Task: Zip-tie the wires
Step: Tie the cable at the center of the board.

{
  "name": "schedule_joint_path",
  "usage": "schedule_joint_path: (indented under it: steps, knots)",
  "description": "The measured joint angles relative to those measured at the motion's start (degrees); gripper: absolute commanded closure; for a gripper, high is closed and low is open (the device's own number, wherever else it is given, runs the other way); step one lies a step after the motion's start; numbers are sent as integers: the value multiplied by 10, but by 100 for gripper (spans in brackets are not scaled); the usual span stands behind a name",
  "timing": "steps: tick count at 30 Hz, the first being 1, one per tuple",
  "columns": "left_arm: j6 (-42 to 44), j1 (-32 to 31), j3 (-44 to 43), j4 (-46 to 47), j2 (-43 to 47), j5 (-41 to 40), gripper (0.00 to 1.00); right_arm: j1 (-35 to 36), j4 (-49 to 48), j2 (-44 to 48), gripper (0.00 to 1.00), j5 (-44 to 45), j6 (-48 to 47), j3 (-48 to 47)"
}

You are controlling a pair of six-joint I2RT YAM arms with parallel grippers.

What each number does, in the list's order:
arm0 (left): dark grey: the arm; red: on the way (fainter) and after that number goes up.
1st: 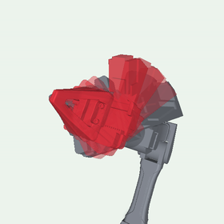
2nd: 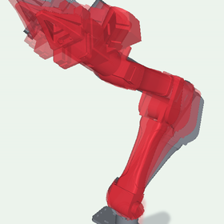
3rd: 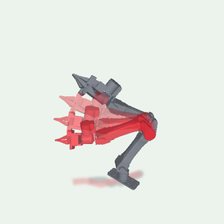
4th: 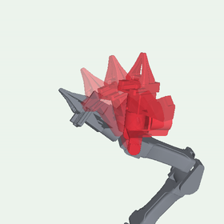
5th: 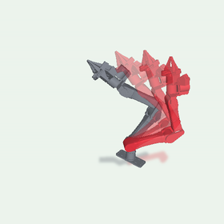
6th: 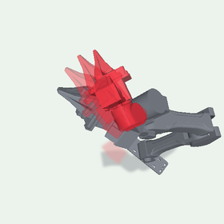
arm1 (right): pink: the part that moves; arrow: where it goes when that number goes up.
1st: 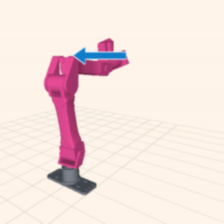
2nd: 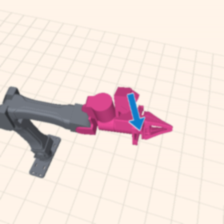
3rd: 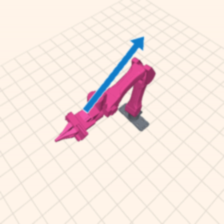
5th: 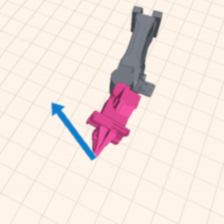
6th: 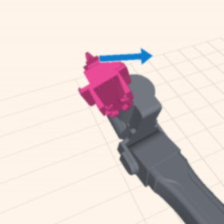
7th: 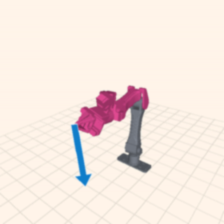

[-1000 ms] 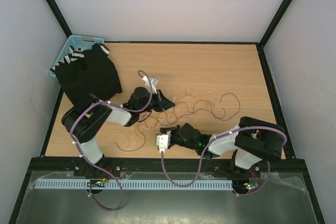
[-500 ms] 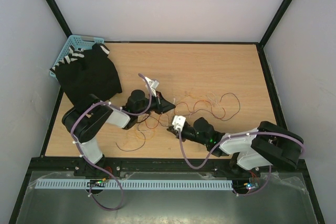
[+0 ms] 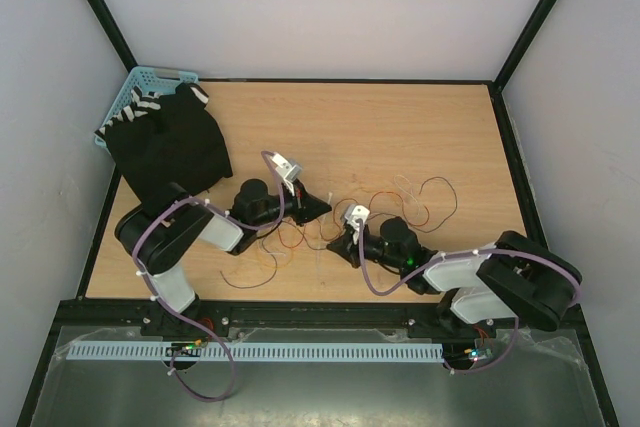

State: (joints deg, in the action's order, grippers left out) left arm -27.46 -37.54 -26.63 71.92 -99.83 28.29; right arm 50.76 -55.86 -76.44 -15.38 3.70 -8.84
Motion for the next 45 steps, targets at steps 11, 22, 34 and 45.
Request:
schedule_joint_path:
  steps: [11, 22, 34, 45]
  knots:
    - [4, 3, 6, 11, -3, 0, 100, -6, 36, 65, 15, -15, -64, 0]
    - [-27, 19, 5, 11, -23, -2, 100, -5, 113, 118, 6, -50, -227, -24]
    - [-72, 45, 6, 11, -27, -9, 100, 143, 70, 36, 1, 100, -514, -19]
    - [-95, 45, 7, 11, -31, -7, 100, 160, -26, -127, 1, 212, -707, -55]
